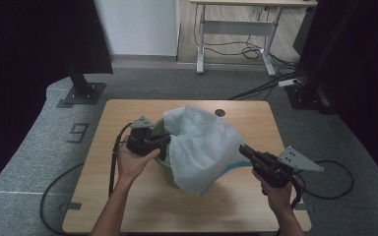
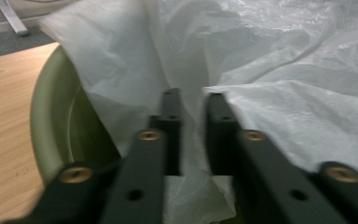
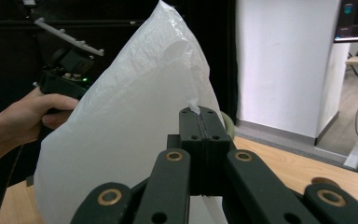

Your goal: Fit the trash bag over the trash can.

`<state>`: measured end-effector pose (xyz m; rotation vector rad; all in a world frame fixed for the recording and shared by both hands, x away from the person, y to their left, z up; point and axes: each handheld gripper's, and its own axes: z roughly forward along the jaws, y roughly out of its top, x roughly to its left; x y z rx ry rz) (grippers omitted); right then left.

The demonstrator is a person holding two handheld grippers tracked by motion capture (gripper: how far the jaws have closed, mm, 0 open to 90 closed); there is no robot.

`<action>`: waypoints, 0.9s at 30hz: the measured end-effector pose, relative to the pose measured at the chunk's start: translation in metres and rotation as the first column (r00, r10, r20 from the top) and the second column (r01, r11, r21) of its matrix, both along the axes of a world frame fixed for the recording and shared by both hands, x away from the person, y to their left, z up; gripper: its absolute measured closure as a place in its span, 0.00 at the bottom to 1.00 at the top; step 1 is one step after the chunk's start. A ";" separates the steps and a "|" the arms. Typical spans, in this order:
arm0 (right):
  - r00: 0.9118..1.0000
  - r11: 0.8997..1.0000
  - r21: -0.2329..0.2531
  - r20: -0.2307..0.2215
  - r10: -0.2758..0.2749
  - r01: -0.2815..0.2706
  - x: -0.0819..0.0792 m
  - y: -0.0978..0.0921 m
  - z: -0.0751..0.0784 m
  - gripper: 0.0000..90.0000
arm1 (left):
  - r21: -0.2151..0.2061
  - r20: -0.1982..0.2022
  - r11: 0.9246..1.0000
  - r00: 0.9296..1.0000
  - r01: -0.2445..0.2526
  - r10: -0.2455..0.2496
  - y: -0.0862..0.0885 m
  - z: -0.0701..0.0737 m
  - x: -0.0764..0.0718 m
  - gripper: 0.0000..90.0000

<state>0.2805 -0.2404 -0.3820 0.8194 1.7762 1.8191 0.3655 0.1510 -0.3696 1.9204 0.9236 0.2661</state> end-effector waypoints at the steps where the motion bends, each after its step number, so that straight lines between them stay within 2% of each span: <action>1: 1.000 1.000 0.004 -0.005 0.002 -0.002 0.000 -0.001 0.001 0.99 | -0.013 0.022 1.000 0.999 -0.023 0.023 0.003 0.002 -0.003 0.74; 3: 1.000 1.000 0.001 -0.012 -0.002 0.002 0.001 -0.003 0.001 0.99 | -0.038 0.054 0.998 0.997 -0.047 0.049 0.011 0.007 -0.009 0.61; 5: 1.000 1.000 -0.004 -0.022 -0.007 0.007 0.002 -0.003 -0.001 0.99 | -0.057 0.061 0.998 0.998 -0.029 0.033 0.019 0.012 -0.016 0.55; 11: 0.996 0.999 -0.019 -0.078 -0.036 0.035 0.010 0.004 -0.006 0.99 | -0.028 0.097 1.000 0.995 -0.001 0.004 0.027 0.019 -0.034 0.47; 17: 0.988 0.995 -0.039 -0.124 -0.091 0.087 0.020 0.001 -0.009 0.99 | -0.034 0.102 0.999 0.995 -0.001 0.004 0.043 0.016 -0.036 0.40; 20: 0.984 0.993 -0.031 -0.135 -0.116 0.113 0.023 -0.005 -0.012 0.99 | -0.024 0.106 1.000 0.994 -0.010 0.013 0.050 0.014 -0.037 0.34; 27: 0.978 0.990 -0.020 -0.151 -0.143 0.142 0.025 -0.013 -0.015 0.99 | -0.028 0.117 1.000 0.993 0.001 0.003 0.063 0.014 -0.044 0.29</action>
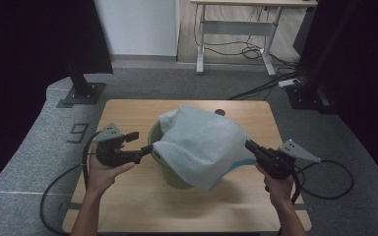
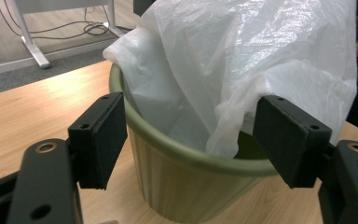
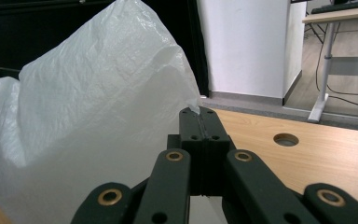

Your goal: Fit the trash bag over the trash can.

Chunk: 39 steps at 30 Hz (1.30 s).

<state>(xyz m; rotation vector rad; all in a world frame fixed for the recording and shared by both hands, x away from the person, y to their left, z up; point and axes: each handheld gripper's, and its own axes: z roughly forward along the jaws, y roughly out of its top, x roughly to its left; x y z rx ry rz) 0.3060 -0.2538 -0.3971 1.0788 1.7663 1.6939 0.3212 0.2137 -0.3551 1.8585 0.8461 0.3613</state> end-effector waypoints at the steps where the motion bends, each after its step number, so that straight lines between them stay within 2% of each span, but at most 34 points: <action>1: 1.000 1.000 0.001 -0.002 -0.001 0.001 0.000 -0.001 0.000 0.99 | 0.000 0.000 1.000 1.000 0.000 0.000 0.000 0.000 0.000 0.29; 4: 1.000 1.000 0.003 -0.006 -0.012 0.012 0.002 -0.004 -0.002 0.99 | -0.008 0.000 1.000 1.000 -0.002 0.002 0.009 0.001 -0.004 0.29; 7: 1.000 1.000 0.001 -0.017 -0.011 0.011 0.003 -0.003 -0.002 0.99 | -0.002 0.011 1.000 1.000 0.001 -0.001 0.006 0.002 -0.009 0.29; 11: 1.000 1.000 -0.004 -0.010 0.009 -0.009 0.001 0.005 -0.001 0.99 | 0.037 0.019 0.999 0.999 0.040 -0.040 -0.013 0.004 -0.014 0.29; 15: 0.999 0.999 -0.017 0.004 0.039 -0.039 -0.004 0.016 0.002 0.99 | 0.063 0.010 0.993 0.995 0.101 -0.101 -0.035 0.003 -0.015 0.29; 23: 0.998 0.997 -0.037 0.007 0.069 -0.068 -0.006 0.029 0.002 0.99 | 0.039 -0.007 0.985 0.986 0.168 -0.167 -0.071 0.004 -0.014 0.28; 27: 0.997 0.996 -0.043 0.013 0.078 -0.078 -0.007 0.034 0.001 0.99 | 0.045 -0.008 0.982 0.983 0.182 -0.182 -0.087 0.007 -0.015 0.28; 29: 0.996 0.995 -0.040 0.014 0.088 -0.088 -0.008 0.037 0.001 0.99 | 0.056 -0.007 0.983 0.984 0.177 -0.176 -0.094 0.007 -0.014 0.28; 33: 0.993 0.993 -0.039 0.018 0.113 -0.112 -0.012 0.043 0.001 0.99 | 0.064 -0.020 0.983 0.985 0.170 -0.169 -0.105 0.002 -0.008 0.36; 35: 0.992 0.992 -0.040 0.018 0.122 -0.121 -0.013 0.044 0.001 0.99 | 0.067 -0.029 0.984 0.986 0.164 -0.163 -0.108 0.000 -0.006 0.44; 37: 0.991 0.991 -0.036 0.019 0.129 -0.128 -0.014 0.046 0.001 0.99 | 0.082 -0.026 0.987 0.990 0.140 -0.138 -0.112 -0.002 -0.005 0.52; 39: 0.991 0.991 -0.034 0.021 0.133 -0.133 -0.014 0.047 0.002 0.99 | 0.079 -0.029 0.987 0.990 0.138 -0.136 -0.114 -0.004 -0.004 0.59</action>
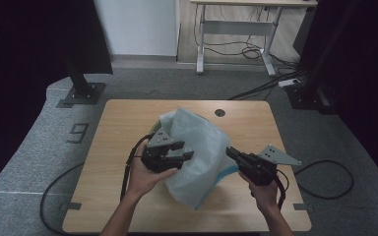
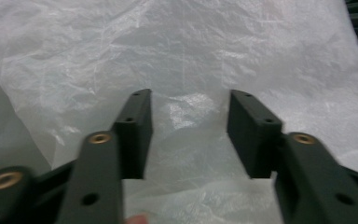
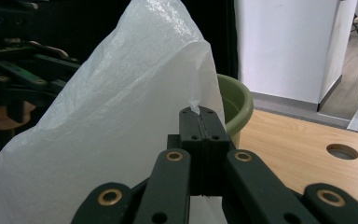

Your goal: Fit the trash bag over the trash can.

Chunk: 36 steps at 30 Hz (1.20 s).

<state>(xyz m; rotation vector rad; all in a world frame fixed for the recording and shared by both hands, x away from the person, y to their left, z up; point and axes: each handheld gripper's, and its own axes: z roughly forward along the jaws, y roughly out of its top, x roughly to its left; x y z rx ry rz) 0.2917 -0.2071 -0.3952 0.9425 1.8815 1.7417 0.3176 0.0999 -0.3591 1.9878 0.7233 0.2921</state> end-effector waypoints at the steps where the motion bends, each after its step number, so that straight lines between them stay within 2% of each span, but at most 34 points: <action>1: 1.000 1.000 0.000 0.000 0.003 -0.003 0.000 0.001 0.000 0.99 | 0.000 0.001 1.000 1.000 0.000 0.000 -0.001 0.000 0.000 0.62; 3: 1.000 1.000 0.000 0.002 0.008 -0.008 -0.001 0.002 0.001 0.99 | -0.001 -0.002 1.000 1.000 0.006 -0.006 -0.002 -0.001 0.001 0.67; 5: 1.000 1.000 -0.001 0.005 0.010 -0.010 -0.001 0.003 0.001 0.99 | -0.006 -0.002 1.000 1.000 0.006 -0.006 -0.003 -0.001 0.001 0.67; 11: 1.000 1.000 -0.013 0.007 0.011 -0.011 -0.001 0.006 0.002 0.99 | -0.018 0.020 1.000 1.000 0.023 -0.023 0.002 0.006 -0.017 0.50; 14: 1.000 1.000 -0.016 0.003 0.008 -0.008 0.000 0.006 0.002 0.99 | -0.026 0.023 0.999 0.999 0.039 -0.038 0.007 0.009 -0.026 0.47; 19: 1.000 1.000 -0.017 -0.006 -0.001 0.001 0.001 0.005 0.000 0.99 | -0.054 0.001 0.995 0.996 0.085 -0.085 0.011 0.006 -0.037 0.41; 24: 1.000 1.000 -0.015 -0.018 -0.007 0.007 0.004 0.004 -0.001 0.99 | -0.043 -0.008 0.992 0.993 0.116 -0.116 0.009 0.000 -0.044 0.35; 28: 0.999 1.000 -0.005 -0.035 -0.001 0.000 0.006 0.004 -0.001 0.99 | -0.013 0.000 0.992 0.992 0.122 -0.122 0.004 -0.003 -0.051 0.30; 31: 0.999 1.000 0.006 -0.041 0.005 -0.005 0.007 0.003 -0.002 0.99 | 0.039 0.026 0.994 0.995 0.100 -0.101 -0.004 -0.006 -0.055 0.33; 34: 0.999 1.000 0.016 -0.044 0.009 -0.008 0.006 0.002 -0.002 0.99 | 0.049 0.026 0.994 0.995 0.095 -0.096 -0.007 -0.008 -0.053 0.43; 35: 0.999 1.000 0.020 -0.043 0.009 -0.008 0.006 0.002 -0.001 0.99 | 0.052 0.030 0.994 0.995 0.091 -0.093 -0.008 -0.009 -0.052 0.43; 36: 0.999 1.000 0.021 -0.040 0.010 -0.009 0.005 0.001 0.000 0.99 | 0.054 0.035 0.995 0.995 0.086 -0.088 -0.009 -0.010 -0.050 0.54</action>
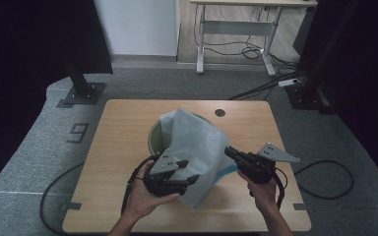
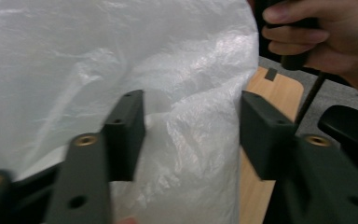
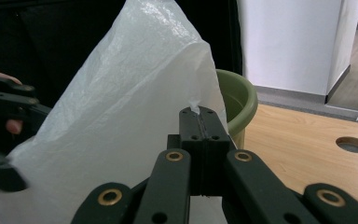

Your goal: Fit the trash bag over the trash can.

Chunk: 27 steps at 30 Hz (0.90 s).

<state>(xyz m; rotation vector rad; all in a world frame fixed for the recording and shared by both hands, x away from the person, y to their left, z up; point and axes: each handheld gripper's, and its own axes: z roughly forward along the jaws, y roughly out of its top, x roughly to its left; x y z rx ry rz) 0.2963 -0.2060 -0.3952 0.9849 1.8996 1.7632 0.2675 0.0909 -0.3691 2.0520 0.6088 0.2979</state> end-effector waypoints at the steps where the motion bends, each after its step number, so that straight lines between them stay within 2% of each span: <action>1: 1.000 1.000 0.000 0.001 0.002 -0.002 0.000 -0.001 0.000 0.99 | -0.002 0.007 1.000 1.000 0.004 -0.004 0.000 0.000 0.000 0.59; 4: 1.000 1.000 0.004 0.003 0.004 -0.004 0.000 -0.002 0.002 0.99 | -0.008 0.013 1.000 1.000 0.007 -0.007 0.000 0.001 0.001 0.71; 10: 1.000 1.000 0.006 0.009 0.005 -0.005 0.000 -0.003 0.005 0.99 | -0.051 -0.018 0.998 0.999 0.041 -0.042 0.003 0.005 0.008 0.92; 13: 1.000 1.000 -0.007 0.013 0.000 0.000 0.000 -0.003 0.005 0.99 | -0.105 -0.043 0.993 0.998 0.046 -0.051 0.010 0.009 0.019 0.97; 15: 1.000 1.000 -0.008 0.014 0.002 -0.002 0.001 -0.003 0.004 0.98 | -0.138 -0.049 0.990 0.998 0.032 -0.039 0.014 0.013 0.025 0.99; 16: 1.000 1.000 -0.008 0.016 0.004 -0.003 0.002 -0.003 0.004 0.96 | -0.151 -0.049 0.988 0.998 0.021 -0.028 0.017 0.016 0.028 0.99; 19: 1.000 1.000 -0.001 0.020 -0.003 0.003 0.001 -0.004 0.003 0.82 | -0.185 -0.049 0.982 0.999 -0.030 0.021 0.024 0.023 0.042 1.00; 20: 1.000 1.000 0.013 0.021 -0.013 0.013 0.000 -0.005 0.003 0.78 | -0.185 -0.049 0.982 0.999 -0.030 0.021 0.024 0.023 0.042 1.00; 21: 0.999 1.000 0.022 0.026 -0.018 0.018 -0.002 -0.007 0.004 0.74 | -0.199 -0.058 0.978 0.997 -0.060 0.050 0.027 0.027 0.052 1.00; 25: 0.998 0.998 0.046 0.030 -0.051 0.049 -0.018 -0.017 0.002 0.61 | -0.204 -0.081 0.973 0.992 -0.108 0.093 0.031 0.032 0.069 1.00; 26: 0.998 0.998 0.046 0.030 -0.051 0.049 -0.018 -0.017 0.002 0.61 | -0.204 -0.081 0.973 0.992 -0.108 0.093 0.031 0.032 0.069 1.00; 27: 0.998 0.997 0.055 0.032 -0.047 0.045 -0.028 -0.022 -0.002 0.58 | -0.199 -0.093 0.972 0.990 -0.124 0.107 0.031 0.031 0.074 1.00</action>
